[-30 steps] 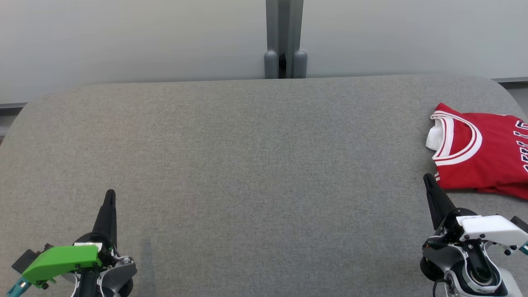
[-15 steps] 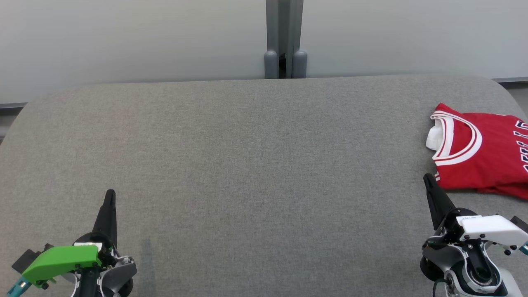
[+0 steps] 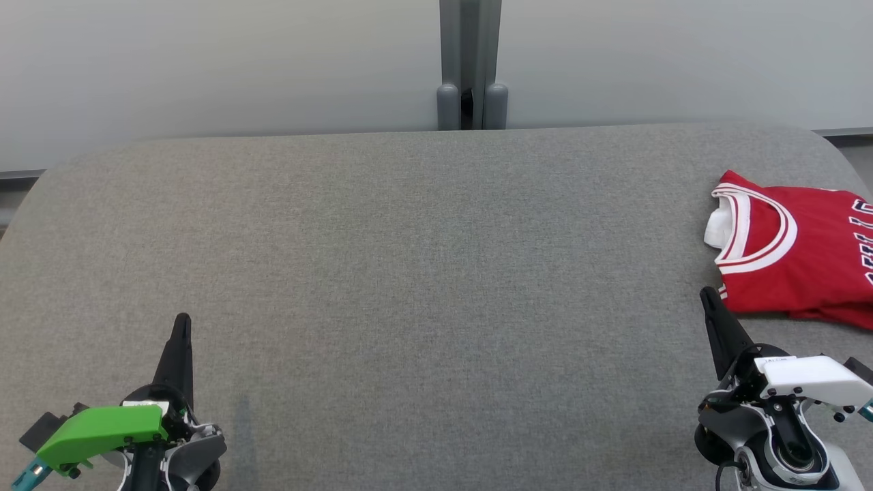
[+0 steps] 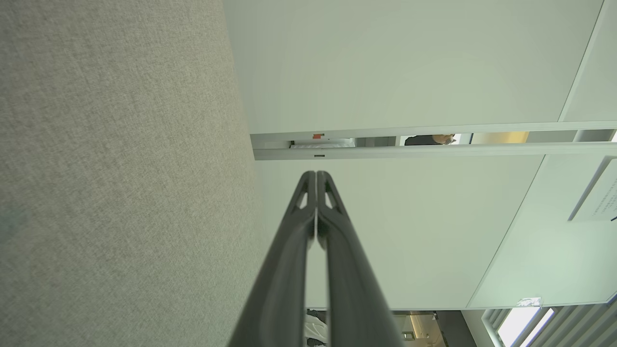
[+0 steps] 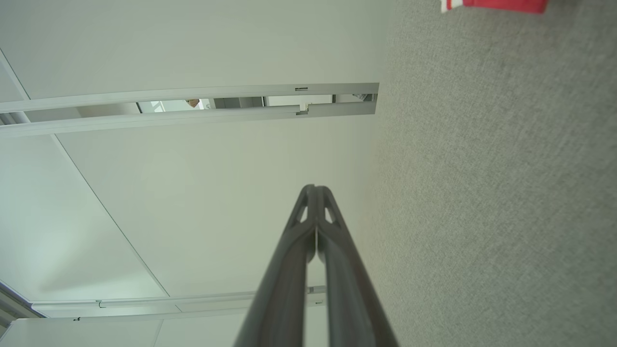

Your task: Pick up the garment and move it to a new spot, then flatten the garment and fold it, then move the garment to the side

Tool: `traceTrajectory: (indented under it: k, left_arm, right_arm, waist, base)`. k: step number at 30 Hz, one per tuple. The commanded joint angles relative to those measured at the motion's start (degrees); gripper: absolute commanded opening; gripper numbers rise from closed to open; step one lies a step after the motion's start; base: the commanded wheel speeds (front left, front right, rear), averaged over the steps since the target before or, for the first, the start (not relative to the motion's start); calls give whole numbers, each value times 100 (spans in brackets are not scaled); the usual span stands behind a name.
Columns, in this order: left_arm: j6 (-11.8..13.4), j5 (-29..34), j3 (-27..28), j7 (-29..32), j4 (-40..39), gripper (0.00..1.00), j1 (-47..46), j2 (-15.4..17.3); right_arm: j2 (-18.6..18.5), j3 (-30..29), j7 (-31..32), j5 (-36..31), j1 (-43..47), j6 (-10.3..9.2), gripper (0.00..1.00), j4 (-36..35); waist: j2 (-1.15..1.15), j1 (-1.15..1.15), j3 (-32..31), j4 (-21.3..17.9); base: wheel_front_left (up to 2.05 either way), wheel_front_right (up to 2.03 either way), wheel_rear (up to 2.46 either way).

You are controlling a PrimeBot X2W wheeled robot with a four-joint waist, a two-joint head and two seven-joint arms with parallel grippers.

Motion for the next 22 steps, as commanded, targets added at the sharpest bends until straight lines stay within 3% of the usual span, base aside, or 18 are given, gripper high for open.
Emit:
traceTrajectory:
  k: [1,22]
  left_arm:
    - [-37,-5,17,22,-14,0,-64,40]
    - [-38,-5,17,22,-13,0,-64,40]
  right_arm:
    - [-26,-7,19,37,46,2,0,-31]
    - [-26,-7,19,36,46,2,0,-31]
  waist:
    - [0,0,0,0]
    - [0,0,0,0]
  base:
    - [0,0,0]
    - [0,0,0]
